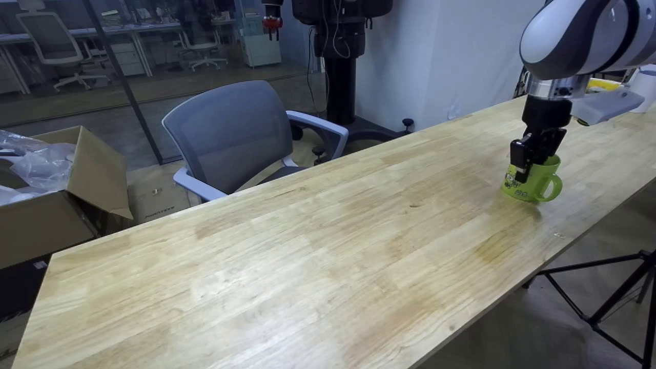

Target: Move the mug to the left

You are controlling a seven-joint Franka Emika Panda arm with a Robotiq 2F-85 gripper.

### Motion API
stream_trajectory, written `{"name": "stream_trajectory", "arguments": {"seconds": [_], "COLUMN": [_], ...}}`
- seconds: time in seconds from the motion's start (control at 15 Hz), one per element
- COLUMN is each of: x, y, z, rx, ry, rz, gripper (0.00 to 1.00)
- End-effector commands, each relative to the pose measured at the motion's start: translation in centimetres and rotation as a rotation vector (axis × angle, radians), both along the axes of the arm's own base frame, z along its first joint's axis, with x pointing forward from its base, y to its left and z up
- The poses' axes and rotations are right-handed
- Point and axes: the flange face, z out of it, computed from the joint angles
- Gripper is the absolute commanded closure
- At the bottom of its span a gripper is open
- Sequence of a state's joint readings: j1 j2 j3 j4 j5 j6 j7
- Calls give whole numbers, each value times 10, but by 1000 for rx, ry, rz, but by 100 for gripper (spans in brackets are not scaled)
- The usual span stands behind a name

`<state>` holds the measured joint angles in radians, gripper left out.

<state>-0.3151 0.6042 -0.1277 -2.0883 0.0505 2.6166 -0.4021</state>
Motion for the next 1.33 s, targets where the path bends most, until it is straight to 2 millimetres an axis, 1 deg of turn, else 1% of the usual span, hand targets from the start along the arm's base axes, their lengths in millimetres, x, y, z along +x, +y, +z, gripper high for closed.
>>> {"name": "stream_trajectory", "arguments": {"seconds": [0.0,0.07,0.2,0.27,0.33,0.53,0.73,1.07,1.27], "x": [6,6,7,8,8,11,17,27,30], "y": [-2,-2,-1,0,1,3,5,2,4], "z": [0,1,7,9,13,24,44,84,99], "rx": [-30,-36,-39,-40,-40,-43,-39,-30,2], "ry": [2,5,10,9,8,-6,-38,-92,-99], "rz": [-10,-7,9,12,21,32,38,29,24], "gripper": [89,97,100,100,97,97,97,97,97]}}
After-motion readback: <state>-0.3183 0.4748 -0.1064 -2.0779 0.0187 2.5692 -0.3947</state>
